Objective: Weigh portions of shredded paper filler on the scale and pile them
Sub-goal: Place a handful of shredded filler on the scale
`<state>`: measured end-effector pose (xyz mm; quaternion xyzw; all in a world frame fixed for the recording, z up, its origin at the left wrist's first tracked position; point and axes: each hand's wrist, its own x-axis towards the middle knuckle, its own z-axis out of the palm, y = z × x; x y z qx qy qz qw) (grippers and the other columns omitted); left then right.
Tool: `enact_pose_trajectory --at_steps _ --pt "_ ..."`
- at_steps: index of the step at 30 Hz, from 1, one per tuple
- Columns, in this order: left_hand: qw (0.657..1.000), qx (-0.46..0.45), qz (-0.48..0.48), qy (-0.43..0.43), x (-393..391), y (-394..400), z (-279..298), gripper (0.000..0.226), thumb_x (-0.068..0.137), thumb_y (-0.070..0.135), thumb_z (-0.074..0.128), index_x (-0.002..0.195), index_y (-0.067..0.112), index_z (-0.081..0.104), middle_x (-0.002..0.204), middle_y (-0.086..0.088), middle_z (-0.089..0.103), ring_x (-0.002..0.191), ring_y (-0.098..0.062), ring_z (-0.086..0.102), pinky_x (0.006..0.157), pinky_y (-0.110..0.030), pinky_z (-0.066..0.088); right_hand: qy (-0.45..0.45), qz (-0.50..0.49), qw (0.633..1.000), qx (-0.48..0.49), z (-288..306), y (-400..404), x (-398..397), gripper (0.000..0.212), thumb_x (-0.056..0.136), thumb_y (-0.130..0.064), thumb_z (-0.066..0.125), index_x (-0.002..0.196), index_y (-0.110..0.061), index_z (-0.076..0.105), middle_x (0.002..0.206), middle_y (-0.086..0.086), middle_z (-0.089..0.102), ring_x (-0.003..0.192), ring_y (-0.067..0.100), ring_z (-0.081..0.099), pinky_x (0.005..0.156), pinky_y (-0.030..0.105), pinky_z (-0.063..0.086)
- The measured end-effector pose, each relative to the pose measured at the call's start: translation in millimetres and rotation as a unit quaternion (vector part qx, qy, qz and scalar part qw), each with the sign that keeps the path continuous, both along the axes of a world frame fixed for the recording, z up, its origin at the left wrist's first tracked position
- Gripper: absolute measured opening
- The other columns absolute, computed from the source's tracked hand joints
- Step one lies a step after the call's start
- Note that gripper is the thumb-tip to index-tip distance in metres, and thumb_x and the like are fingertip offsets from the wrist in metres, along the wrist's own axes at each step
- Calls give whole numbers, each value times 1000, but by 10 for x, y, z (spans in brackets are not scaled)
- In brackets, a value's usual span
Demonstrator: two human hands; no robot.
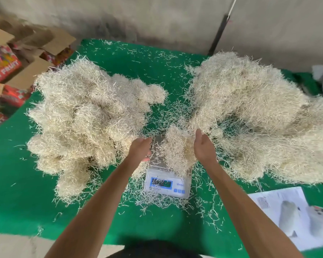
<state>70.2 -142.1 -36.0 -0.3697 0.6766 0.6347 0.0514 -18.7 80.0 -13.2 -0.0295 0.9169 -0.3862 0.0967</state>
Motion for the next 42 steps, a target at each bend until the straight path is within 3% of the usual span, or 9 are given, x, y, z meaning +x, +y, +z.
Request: enact_pose_trajectory --at_steps 2,5,11,15,22,30,36,39,42 --pt "1000 15 -1 19 48 27 -39 39 101 36 53 129 8 55 112 -5 65 97 -18 66 70 -33 59 8 -11 1000 -8 -24 29 68 61 106 -67 16 96 -18 51 87 2 54 80 20 56 81 36 54" --pt "999 36 -6 29 91 35 -73 36 101 33 54 128 9 56 114 -5 66 98 -18 67 73 -33 59 -7 -22 1000 -2 -57 55 139 84 104 -68 16 140 1 48 126 16 61 113 29 62 104 49 51" --pt "996 66 -54 25 143 64 -112 34 101 34 58 126 12 61 113 -4 71 96 -19 71 72 -31 61 -12 -14 1000 14 -127 93 203 79 105 -65 23 143 0 44 115 13 62 103 27 64 97 55 56" --pt "996 72 -55 25 187 76 -142 36 100 33 57 127 10 59 111 -2 71 94 -17 71 63 -26 59 -9 -19 1000 2 -136 106 252 90 100 -74 31 155 -2 32 148 21 54 127 36 60 107 54 49" --pt "995 75 -59 17 244 88 -172 28 100 36 57 120 17 62 110 0 72 92 -15 72 62 -26 59 -13 -47 998 -26 -205 54 272 97 97 -74 44 160 -4 19 128 18 62 90 15 64 99 45 48" --pt "995 96 -37 6 302 104 -121 25 100 34 57 115 15 64 112 -2 73 93 -16 72 66 -29 60 18 -37 999 17 -229 -45 218 115 82 -90 46 161 -12 18 163 15 31 144 36 42 113 59 42" --pt "977 208 -32 -30 381 241 -3 51 96 51 59 133 16 52 132 -16 58 108 -36 65 80 -52 61 -8 62 997 40 -284 -370 311 106 84 -66 72 156 -5 23 148 17 47 138 33 47 117 55 39" --pt "921 390 -4 -8 346 297 111 93 78 67 74 154 40 27 159 -10 26 136 -45 41 79 -61 57 -28 103 994 -23 -269 -630 543 95 91 -57 70 158 -7 24 105 3 63 96 20 63 98 46 55" --pt "925 368 69 55 198 230 258 82 86 64 67 152 26 37 124 -20 63 99 -26 72 69 -44 60 19 205 973 -105 -125 -788 703 72 95 -64 56 155 -29 36 130 -8 63 107 9 64 100 37 52"
